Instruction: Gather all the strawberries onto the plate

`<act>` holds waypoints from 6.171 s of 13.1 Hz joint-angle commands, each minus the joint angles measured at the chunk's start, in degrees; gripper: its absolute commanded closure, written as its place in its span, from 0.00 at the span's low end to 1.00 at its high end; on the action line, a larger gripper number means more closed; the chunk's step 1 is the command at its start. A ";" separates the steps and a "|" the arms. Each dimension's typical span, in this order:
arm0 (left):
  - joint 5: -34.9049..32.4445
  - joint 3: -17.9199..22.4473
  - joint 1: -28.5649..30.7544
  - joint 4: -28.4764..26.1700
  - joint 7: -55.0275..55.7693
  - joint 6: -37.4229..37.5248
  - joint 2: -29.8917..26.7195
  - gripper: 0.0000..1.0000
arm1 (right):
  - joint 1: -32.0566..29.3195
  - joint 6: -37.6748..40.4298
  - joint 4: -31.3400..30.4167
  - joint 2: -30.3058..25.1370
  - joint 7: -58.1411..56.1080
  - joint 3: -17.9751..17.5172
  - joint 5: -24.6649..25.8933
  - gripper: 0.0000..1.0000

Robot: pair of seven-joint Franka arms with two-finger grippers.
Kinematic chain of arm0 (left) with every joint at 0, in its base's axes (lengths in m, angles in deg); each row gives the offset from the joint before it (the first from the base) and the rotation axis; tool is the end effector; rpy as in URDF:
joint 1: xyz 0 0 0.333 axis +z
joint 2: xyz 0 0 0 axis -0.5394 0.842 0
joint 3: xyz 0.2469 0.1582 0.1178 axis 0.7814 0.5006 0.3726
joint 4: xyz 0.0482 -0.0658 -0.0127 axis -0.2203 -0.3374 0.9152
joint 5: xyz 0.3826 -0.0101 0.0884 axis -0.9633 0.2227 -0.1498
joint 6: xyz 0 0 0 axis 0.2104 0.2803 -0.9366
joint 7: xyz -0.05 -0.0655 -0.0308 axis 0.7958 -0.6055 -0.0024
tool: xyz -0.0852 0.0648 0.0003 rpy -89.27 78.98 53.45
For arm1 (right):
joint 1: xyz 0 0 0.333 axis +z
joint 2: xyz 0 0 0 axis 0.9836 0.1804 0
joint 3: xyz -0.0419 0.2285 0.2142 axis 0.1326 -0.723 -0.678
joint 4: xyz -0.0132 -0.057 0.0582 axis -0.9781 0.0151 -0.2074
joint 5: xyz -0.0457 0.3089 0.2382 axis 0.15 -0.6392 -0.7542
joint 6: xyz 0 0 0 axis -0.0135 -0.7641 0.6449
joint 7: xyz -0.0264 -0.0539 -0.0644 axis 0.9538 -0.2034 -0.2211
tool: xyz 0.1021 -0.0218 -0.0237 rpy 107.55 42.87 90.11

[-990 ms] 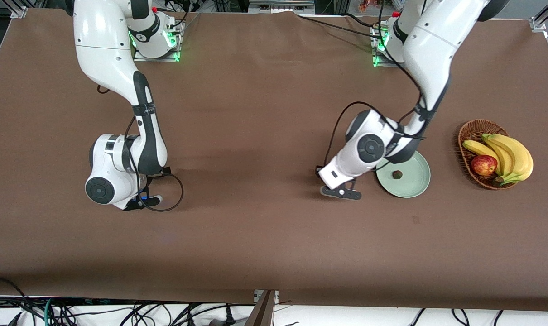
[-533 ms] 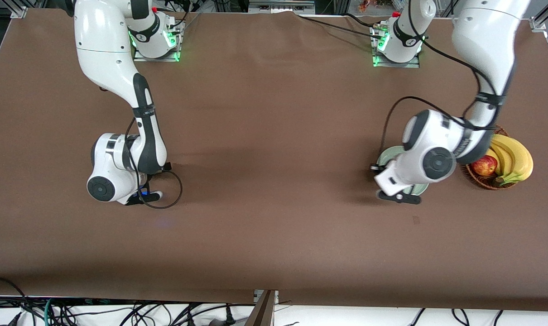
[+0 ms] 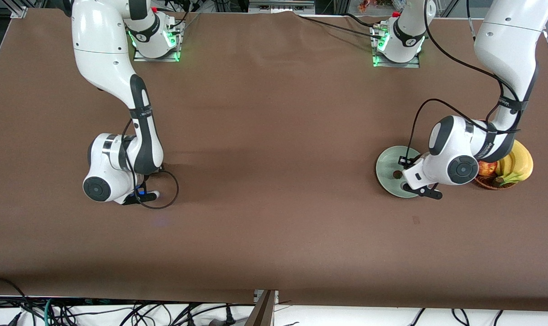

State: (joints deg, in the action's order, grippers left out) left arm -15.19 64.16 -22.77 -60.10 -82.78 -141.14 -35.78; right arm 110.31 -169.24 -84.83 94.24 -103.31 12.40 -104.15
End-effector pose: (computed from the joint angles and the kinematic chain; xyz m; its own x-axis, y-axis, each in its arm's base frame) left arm 0.5969 -0.0498 0.2029 0.9007 -0.2454 -0.3585 -0.2532 -0.9671 0.0258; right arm 0.6320 0.0809 0.1646 0.8821 0.1680 -0.4400 0.1655 -0.9852 -0.0443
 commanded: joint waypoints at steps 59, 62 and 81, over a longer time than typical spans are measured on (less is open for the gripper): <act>12.09 -3.89 -16.90 18.72 15.81 -0.15 13.46 1.00 | -25.57 24.92 3.10 -42.60 10.35 -27.97 20.75 0.00; 12.27 -3.97 -11.66 19.69 15.29 12.48 7.76 0.98 | -28.14 24.83 1.93 -48.14 10.26 -29.84 23.93 0.00; 7.43 -3.09 2.96 26.79 -3.88 37.92 -1.91 0.00 | -27.97 25.80 3.07 -47.81 17.03 -32.13 25.08 0.00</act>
State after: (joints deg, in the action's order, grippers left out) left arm -7.76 61.71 -20.32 -35.62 -85.86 -106.25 -33.33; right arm 82.95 -143.04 -81.78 46.51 -87.05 -19.31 -79.84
